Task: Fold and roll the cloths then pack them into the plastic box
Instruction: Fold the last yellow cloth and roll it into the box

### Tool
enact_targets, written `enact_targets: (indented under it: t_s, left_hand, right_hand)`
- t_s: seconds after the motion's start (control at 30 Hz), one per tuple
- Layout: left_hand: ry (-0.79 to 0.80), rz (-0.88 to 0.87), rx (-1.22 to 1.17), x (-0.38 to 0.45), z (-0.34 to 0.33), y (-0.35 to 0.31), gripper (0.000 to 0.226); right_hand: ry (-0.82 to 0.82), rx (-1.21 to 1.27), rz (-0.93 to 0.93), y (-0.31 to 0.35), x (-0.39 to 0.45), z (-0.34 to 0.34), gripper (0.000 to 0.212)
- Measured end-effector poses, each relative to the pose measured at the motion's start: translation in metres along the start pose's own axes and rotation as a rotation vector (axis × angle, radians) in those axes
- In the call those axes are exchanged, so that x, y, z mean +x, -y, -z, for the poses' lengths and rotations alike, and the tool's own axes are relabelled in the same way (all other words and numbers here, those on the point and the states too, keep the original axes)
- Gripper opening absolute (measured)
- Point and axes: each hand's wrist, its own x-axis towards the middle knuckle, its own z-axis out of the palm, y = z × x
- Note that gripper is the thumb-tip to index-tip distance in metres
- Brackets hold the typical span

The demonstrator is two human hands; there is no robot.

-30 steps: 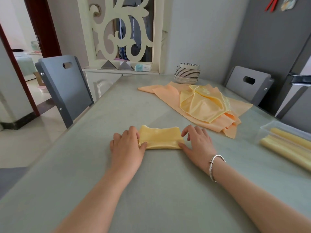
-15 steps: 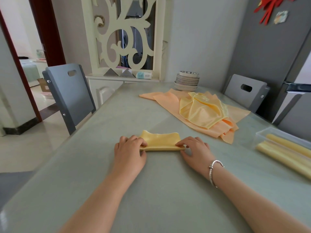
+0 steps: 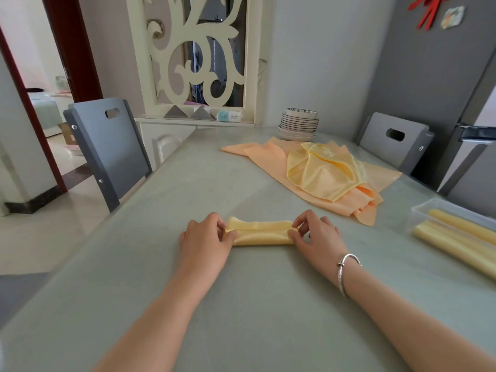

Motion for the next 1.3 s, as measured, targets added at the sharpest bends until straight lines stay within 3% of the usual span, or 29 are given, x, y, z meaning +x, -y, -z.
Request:
enact_targets:
  t_s: [0.2, 0.3, 0.4, 0.47, 0.63, 0.73, 0.83, 0.97, 1.03, 1.17, 1.3]
  left_hand:
    - [-0.076, -0.2, 0.275, 0.001, -0.003, -0.003, 0.021]
    - [-0.067, -0.339, 0.321, 0.004, -0.006, -0.002, 0.014]
    - [-0.072, -0.444, 0.382, 0.004, -0.007, -0.004, 0.012]
    - [-0.024, -0.418, 0.392, 0.002, -0.005, -0.004, 0.019]
    - [0.093, -0.293, 0.328, 0.002, 0.001, 0.002, 0.033]
    - [0.087, -0.224, 0.252, 0.0, 0.003, 0.001, 0.025]
    - [0.088, -0.078, 0.026, 0.0, 0.005, 0.004, 0.006]
    - [0.129, 0.112, -0.174, 0.003, 0.002, 0.007, 0.013]
    - [0.107, 0.101, -0.153, 0.002, 0.001, 0.005, 0.018]
    - [0.012, -0.083, 0.018, 0.001, -0.003, 0.005, 0.025]
    - [-0.006, -0.252, 0.138, 0.005, -0.005, 0.0, 0.014]
  right_hand:
    - [-0.086, -0.444, 0.234, 0.006, 0.004, -0.001, 0.019]
    - [-0.1, -0.506, 0.362, 0.008, 0.003, -0.006, 0.037]
    - [-0.019, -0.434, 0.367, 0.005, 0.002, -0.002, 0.022]
    - [0.0, -0.337, 0.313, 0.001, -0.001, 0.004, 0.014]
    - [0.067, -0.197, 0.185, -0.001, -0.004, 0.006, 0.02]
    - [0.051, -0.129, 0.125, 0.0, -0.004, 0.005, 0.011]
    - [0.025, 0.002, 0.056, -0.001, -0.005, 0.006, 0.005]
    - [0.05, 0.056, -0.008, -0.001, -0.006, 0.004, 0.004]
    - [0.03, -0.021, 0.01, 0.003, -0.006, 0.003, 0.004]
    - [-0.05, -0.31, 0.115, 0.006, -0.003, 0.0, 0.018]
    - [-0.06, -0.335, 0.342, 0.005, 0.001, -0.002, 0.022]
